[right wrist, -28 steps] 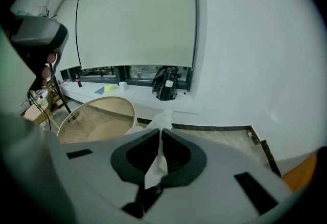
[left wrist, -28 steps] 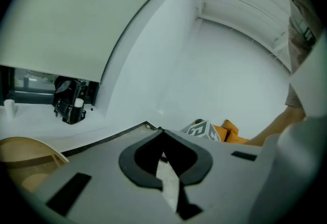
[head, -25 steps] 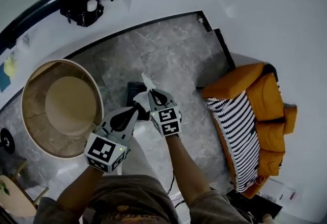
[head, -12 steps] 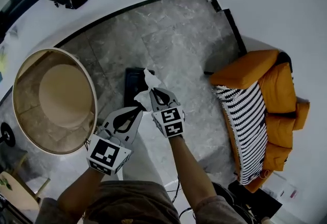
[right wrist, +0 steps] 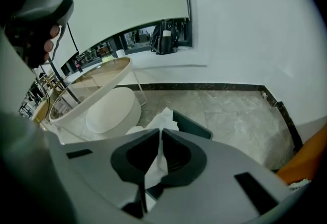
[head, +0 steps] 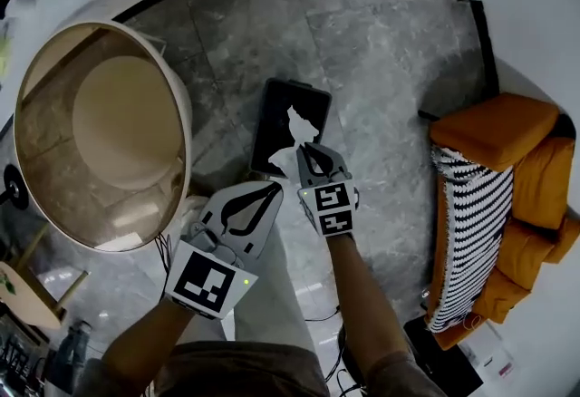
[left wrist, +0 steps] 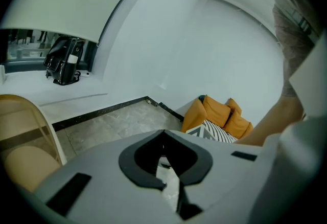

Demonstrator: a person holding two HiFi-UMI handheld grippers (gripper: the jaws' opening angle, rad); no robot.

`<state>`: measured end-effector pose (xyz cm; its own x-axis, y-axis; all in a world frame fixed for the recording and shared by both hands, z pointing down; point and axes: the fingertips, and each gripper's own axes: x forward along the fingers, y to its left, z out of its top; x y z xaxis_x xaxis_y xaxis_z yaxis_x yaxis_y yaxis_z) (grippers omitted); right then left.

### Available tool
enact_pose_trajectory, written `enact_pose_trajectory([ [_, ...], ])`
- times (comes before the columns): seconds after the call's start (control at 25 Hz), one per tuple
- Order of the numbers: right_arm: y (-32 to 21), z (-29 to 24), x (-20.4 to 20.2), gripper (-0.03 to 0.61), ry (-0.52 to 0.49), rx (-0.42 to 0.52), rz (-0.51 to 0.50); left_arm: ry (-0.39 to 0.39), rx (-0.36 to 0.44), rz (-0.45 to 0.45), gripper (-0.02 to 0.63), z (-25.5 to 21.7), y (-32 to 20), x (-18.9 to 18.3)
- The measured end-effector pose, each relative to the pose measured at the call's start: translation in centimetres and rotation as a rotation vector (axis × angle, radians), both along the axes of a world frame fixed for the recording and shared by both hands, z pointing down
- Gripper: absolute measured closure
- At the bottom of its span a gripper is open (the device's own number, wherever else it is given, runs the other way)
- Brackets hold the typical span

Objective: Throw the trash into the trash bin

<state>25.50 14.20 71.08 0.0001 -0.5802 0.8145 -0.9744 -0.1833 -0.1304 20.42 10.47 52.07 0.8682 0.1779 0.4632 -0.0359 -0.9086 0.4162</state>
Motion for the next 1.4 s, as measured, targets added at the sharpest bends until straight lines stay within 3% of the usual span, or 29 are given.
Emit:
enact_pose_trajectory([
  [0.48, 0.2, 4.2, -0.6, 0.543, -0.02, -0.03, 0.018, -0.063, -0.032, -0.019, 0.595, 2.9, -0.9, -1.4],
  [0.64, 0.2, 4.6, -0.6, 0.392, -0.03, -0.037, 0.025, -0.061, -0.037, -0.008, 0.595, 2.7, -0.5, -1.1],
  [0.88, 0.1, 4.8, -0.8, 0.345, -0.027, -0.032, 0.028, -0.058, -0.041, 0.002, 0.595, 2.7, -0.2, -0.9],
  [1.24, 0.0, 3.1, -0.5, 0.341, -0.022, 0.002, 0.029, -0.067, -0.049, -0.011, 0.594, 2.1, -0.2, -1.0],
  [1.4, -0.2, 1.7, -0.2, 0.412, -0.01, 0.028, 0.037, -0.061, -0.054, -0.028, 0.595, 1.1, -0.6, -0.9],
])
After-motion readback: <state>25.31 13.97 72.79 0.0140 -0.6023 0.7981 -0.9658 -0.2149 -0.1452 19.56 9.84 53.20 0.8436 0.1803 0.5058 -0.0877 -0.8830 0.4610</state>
